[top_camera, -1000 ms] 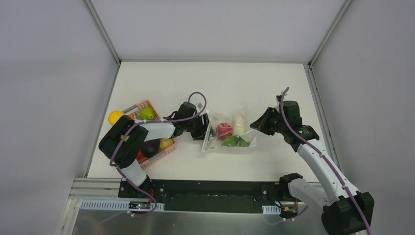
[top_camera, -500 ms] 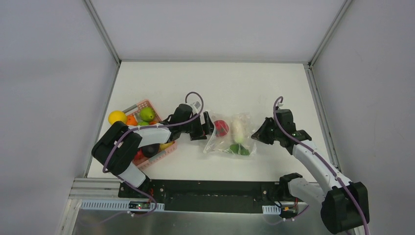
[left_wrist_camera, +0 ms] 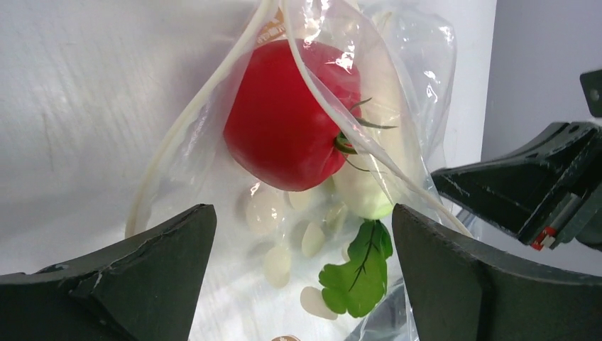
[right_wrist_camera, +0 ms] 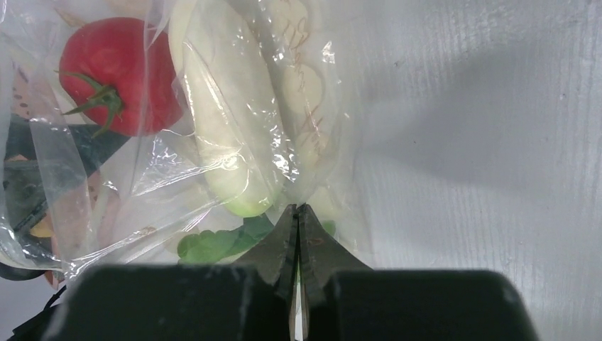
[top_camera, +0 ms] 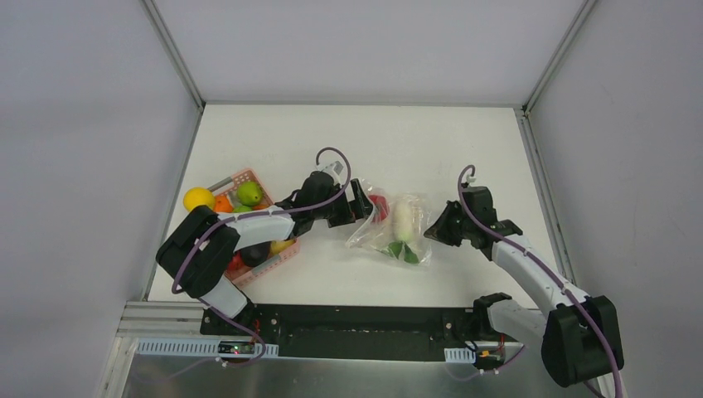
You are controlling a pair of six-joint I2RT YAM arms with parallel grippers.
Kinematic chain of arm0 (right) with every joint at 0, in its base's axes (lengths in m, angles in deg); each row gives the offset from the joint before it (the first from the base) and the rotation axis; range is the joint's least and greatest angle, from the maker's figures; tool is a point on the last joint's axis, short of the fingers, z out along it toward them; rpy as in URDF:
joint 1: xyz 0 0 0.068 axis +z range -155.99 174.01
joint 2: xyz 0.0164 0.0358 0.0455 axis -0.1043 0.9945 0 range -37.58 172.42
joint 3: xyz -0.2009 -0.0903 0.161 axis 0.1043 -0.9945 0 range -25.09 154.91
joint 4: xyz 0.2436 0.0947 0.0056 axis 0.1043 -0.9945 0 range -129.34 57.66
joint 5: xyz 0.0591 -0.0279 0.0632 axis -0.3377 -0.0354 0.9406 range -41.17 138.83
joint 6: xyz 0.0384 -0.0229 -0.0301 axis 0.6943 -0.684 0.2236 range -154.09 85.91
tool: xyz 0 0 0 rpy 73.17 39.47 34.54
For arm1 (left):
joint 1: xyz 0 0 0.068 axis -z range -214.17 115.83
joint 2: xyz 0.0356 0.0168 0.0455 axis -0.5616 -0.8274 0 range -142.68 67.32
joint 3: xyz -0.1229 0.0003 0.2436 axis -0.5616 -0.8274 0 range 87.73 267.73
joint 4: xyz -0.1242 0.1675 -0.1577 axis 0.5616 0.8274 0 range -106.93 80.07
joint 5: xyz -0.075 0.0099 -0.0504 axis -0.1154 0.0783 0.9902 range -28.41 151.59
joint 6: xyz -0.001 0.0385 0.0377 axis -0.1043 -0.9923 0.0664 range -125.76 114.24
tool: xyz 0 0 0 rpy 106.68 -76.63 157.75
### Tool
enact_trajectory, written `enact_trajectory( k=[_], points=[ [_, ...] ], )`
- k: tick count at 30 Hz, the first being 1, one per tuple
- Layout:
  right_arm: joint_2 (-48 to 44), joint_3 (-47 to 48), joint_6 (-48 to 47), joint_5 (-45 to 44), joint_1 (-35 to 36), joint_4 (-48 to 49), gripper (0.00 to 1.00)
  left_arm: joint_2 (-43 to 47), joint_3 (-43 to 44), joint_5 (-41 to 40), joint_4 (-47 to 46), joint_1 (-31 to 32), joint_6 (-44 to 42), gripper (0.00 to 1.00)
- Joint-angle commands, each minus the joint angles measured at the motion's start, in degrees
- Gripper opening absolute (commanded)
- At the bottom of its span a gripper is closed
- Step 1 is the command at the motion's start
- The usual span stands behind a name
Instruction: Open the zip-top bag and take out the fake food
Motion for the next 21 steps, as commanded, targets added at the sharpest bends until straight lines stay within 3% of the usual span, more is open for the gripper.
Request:
enact_trajectory(
  k=[1, 12, 16, 21],
  points=[
    [0.85, -0.82, -0.16, 0.97, -0.05, 2.13, 0.0, -1.17, 3.15, -5.31, -1.19, 0.64, -0.11, 0.98],
    [3.75, 0.05, -1.32, 3.03, -0.04, 2.07, 0.02, -6.65, 5.87, -5.59, -6.12, 1.57, 2.27, 0.98],
    [0.85, 6.49, -3.7, -2.16, -0.04, -4.51, 0.3, -6.21, 5.19, -5.53, -6.41, 1.58, 2.24, 0.98],
    [1.68, 16.07, -7.14, -7.13, -0.03, -8.48, 0.5, -5.64, 4.84, -4.81, -6.43, 1.58, 1.91, 0.98]
  ],
)
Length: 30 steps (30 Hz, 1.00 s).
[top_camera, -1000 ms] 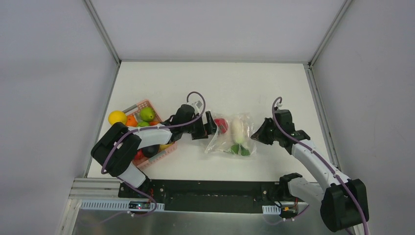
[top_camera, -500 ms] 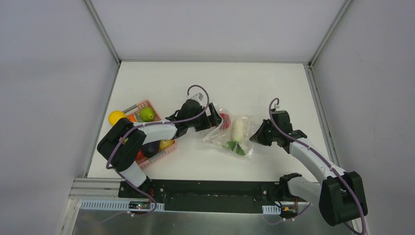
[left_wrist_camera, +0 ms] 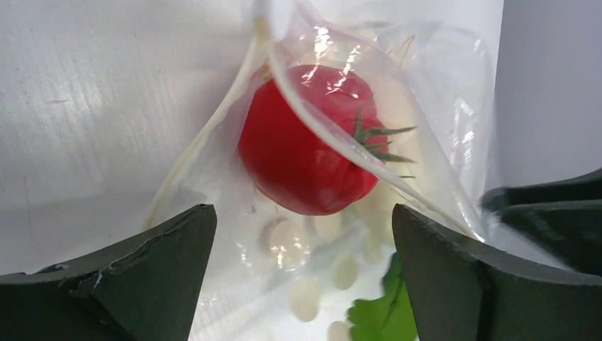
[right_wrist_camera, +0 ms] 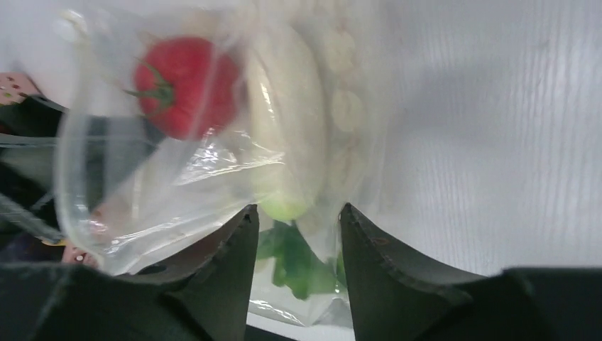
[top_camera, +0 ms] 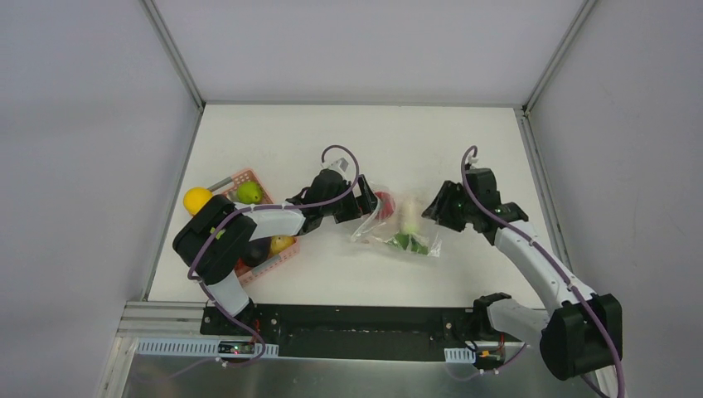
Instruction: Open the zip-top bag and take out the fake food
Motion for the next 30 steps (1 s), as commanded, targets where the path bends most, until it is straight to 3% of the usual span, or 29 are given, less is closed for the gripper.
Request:
enact_trajectory(
  k=[1, 11, 19, 24, 30],
  points=[
    [0.1, 9.99, -3.92, -5.03, -0.1, -1.84, 0.51, 1.33, 0.9, 0.1, -2.57, 0.44, 0.32, 0.98],
    [13.23, 21.85, -6.1, -3.92, -0.09, 3.42, 0.59, 2.14, 0.89, 1.62, -1.86, 0.44, 0.85, 0.98],
    [11.79, 25.02, -10.39, -27.29, -0.06, -5.61, 0.77, 2.48, 1.56, 1.61, -0.4, 0.48, 0.83, 0.98],
    [11.29, 25.34, -14.77, -16.73, -0.03, -1.28, 0.77, 3.12, 1.77, 1.36, 0.44, 0.51, 0.98, 0.98],
    [17.9, 24.91, -12.68, 2.47, 0.21, 7.72, 0.6, 3.81, 2.15, 1.03, 0.41, 0.48, 1.94, 0.98]
  ],
)
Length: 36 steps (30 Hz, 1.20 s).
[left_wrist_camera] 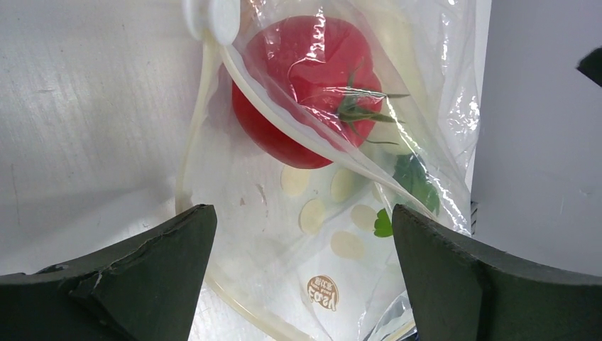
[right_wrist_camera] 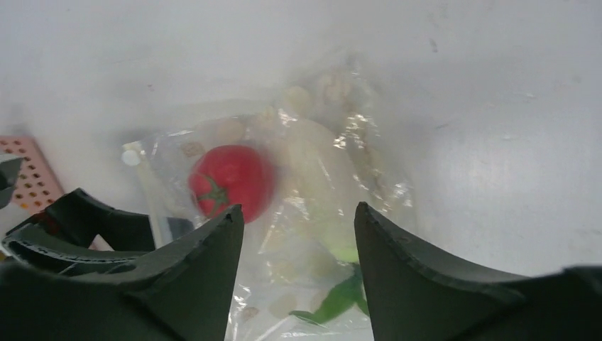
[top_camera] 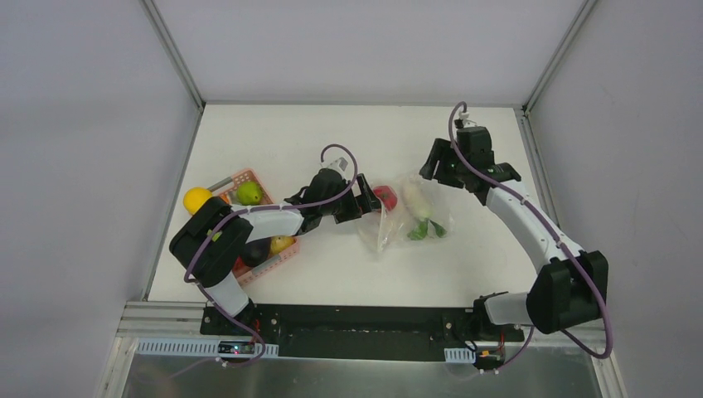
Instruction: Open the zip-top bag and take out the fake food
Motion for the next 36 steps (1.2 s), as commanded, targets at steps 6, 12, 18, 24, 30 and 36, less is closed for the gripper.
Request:
enact_trajectory(
  k=[6, 12, 18, 24, 30, 36],
  points=[
    [11.69, 0.48, 3.42, 20.49, 2.32, 14.72, 0.53, 1.81, 3.42, 0.4, -0.32, 0.47, 1.86, 0.97],
    [17.87, -1.74, 6.91, 21.73, 4.07, 17.76, 0.5, 0.05, 4.38, -0.41, 0.88, 0.42, 1.41, 0.97],
    [16.27, -10.68, 8.7, 22.3, 5.15, 21.76, 0.49, -1.51, 4.48, -1.21, 1.73, 0.42, 0.52, 0.98],
    [14.89, -16.48, 16.06, 25.99, 5.74, 25.04, 0.47, -2.22, 4.04, -1.2, 1.29, 0.42, 0.47, 0.98],
    [10.51, -15.3, 15.29, 24.36, 5.84, 23.04, 0.35, -0.85, 3.57, -1.96, 2.65, 0.42, -1.36, 0.98],
    [10.47, -13.49, 14.26, 24.48, 5.86, 20.35, 0.18, -0.59, 3.85, -3.15, 4.54, 0.42, -3.27, 0.98]
  ],
)
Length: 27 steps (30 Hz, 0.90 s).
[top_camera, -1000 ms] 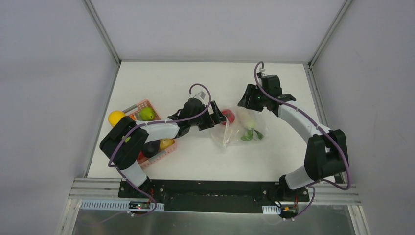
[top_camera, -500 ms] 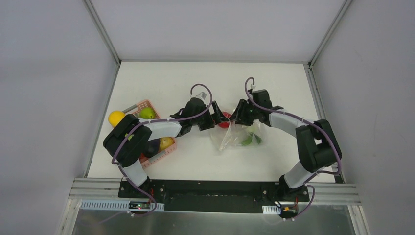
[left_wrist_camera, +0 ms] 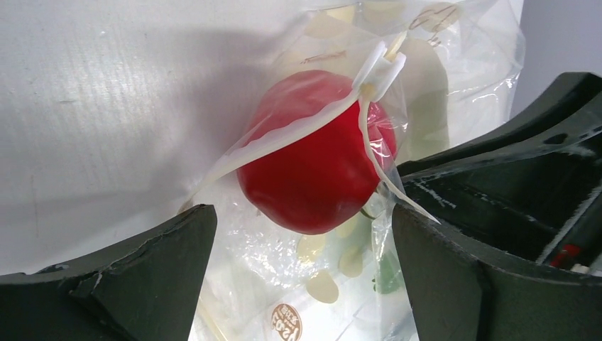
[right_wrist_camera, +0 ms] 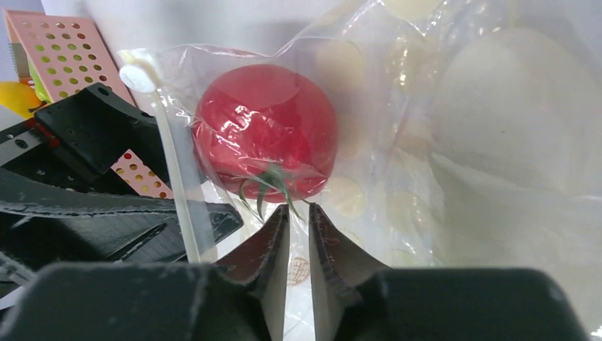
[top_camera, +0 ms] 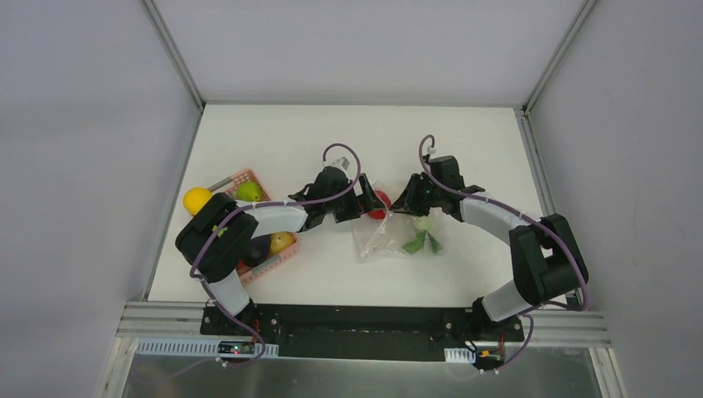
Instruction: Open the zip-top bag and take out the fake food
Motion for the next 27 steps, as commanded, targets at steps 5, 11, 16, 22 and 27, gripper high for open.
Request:
enact_trajectory(
  k=[5, 11, 16, 22, 27],
  points=[
    [-0.11, 0.04, 0.14, -1.21, 0.35, -0.96, 0.11, 2.7, 0.8, -2.94, 2.12, 0.44, -4.22, 0.98],
    [-6.16, 1.58, -1.46, -4.45, 0.25, -4.93, 0.15, 4.89, 0.79, -2.2, 2.13, 0.59, -5.23, 0.98],
    [-8.18, 8.4, -3.63, -5.4, 0.13, -9.4, 0.36, 5.69, 0.0, -2.59, 2.11, 0.64, -5.73, 0.96],
    [-3.79, 13.72, -3.38, -3.06, 0.7, -9.47, 0.56, 4.95, -1.89, -3.16, 1.24, 0.6, -4.85, 0.93],
    [0.15, 15.56, -3.49, -3.15, 0.67, -13.84, 0.56, 5.06, -1.56, -3.6, 2.03, 0.61, -4.84, 0.9]
  ],
)
